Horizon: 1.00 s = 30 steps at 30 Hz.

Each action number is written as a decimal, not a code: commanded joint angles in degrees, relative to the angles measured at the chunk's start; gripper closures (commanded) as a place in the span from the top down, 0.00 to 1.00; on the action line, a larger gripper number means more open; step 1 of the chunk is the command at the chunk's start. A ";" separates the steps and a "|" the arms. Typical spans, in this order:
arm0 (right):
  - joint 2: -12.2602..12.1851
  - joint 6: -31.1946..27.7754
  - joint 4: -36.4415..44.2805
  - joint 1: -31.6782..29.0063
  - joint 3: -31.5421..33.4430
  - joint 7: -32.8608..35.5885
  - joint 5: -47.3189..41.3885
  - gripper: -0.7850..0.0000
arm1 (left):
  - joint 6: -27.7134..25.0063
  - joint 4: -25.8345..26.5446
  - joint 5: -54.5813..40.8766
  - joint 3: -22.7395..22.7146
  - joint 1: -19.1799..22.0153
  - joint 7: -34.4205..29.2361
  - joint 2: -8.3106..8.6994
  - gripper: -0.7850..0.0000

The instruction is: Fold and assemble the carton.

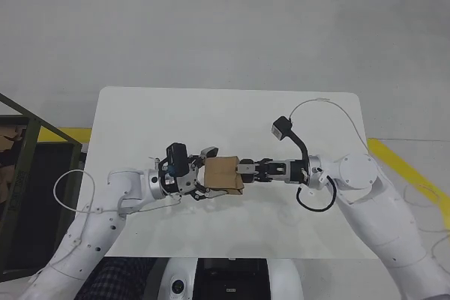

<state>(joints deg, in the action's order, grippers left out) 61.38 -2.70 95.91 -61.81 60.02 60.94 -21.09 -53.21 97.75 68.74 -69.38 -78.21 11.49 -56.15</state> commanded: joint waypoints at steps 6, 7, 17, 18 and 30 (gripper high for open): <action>0.13 -0.10 -0.35 0.49 -0.35 -0.15 0.23 0.22 | -0.60 0.35 -0.10 0.18 -0.06 -0.29 -0.03 0.81; 0.14 -0.13 -0.42 0.52 -0.35 -0.18 0.23 0.22 | -0.60 0.40 -0.10 0.13 -0.06 -0.29 -0.03 0.81; -0.18 -0.40 -0.31 0.16 1.46 -0.34 0.33 0.30 | -0.75 0.22 -0.64 -0.49 -0.53 -0.10 0.02 0.75; -0.26 -0.37 -0.13 0.06 1.84 -0.30 0.31 0.30 | -0.69 0.21 -0.71 -0.54 -0.56 -0.10 0.02 0.74; -1.52 1.76 5.53 -4.33 5.01 2.34 2.23 0.19 | 0.29 -0.34 -1.27 -1.31 -0.57 0.39 -0.05 0.75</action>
<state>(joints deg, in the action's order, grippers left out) 59.92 -1.10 100.89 -65.85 65.00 63.20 -19.00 -52.99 97.49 67.51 -70.64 -78.80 11.87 -56.19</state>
